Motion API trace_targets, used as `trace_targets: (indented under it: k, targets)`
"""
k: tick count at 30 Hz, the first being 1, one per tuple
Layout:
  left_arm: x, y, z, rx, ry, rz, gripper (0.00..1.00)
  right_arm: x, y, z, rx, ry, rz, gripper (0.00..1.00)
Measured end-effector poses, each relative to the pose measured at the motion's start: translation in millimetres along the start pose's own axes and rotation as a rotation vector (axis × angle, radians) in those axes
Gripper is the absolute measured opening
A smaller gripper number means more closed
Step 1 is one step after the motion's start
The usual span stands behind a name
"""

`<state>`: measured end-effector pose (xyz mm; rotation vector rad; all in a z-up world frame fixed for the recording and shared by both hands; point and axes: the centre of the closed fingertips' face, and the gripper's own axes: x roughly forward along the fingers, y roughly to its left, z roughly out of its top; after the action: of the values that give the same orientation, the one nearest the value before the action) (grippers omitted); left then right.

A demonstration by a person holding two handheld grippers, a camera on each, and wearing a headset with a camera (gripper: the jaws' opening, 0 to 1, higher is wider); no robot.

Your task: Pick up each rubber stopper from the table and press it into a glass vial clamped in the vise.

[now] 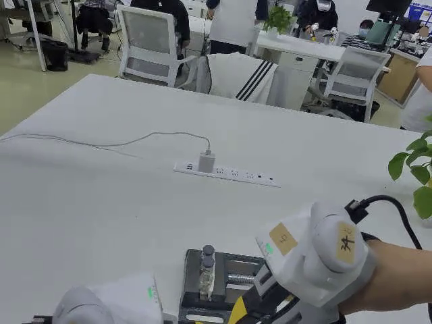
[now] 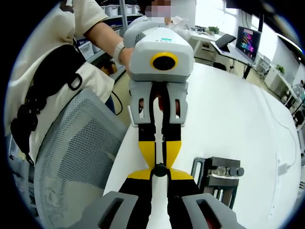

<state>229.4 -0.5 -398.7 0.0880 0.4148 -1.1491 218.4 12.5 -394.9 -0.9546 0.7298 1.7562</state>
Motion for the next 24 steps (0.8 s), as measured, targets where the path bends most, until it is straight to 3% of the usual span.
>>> trace_targets:
  k: [6,14,20,24]
  targets:
    - [1.4,-0.8,-0.1,-0.023,-0.013,-0.013,0.04,-0.1,1.3,-1.5,-0.002,0.009,0.009,0.06]
    - [5.4,3.8,4.1,-0.012,-0.022,0.0,0.06,-2.3,-3.5,-4.8,0.007,0.017,0.006,0.06]
    - [5.6,12.1,3.2,-0.016,-0.032,0.04,0.17,1.4,-8.3,-8.3,-0.002,0.034,-0.006,0.06]
    - [0.7,21.7,-1.3,-0.03,-0.04,0.098,0.3,2.7,-14.5,-14.1,0.005,0.056,-0.017,0.06]
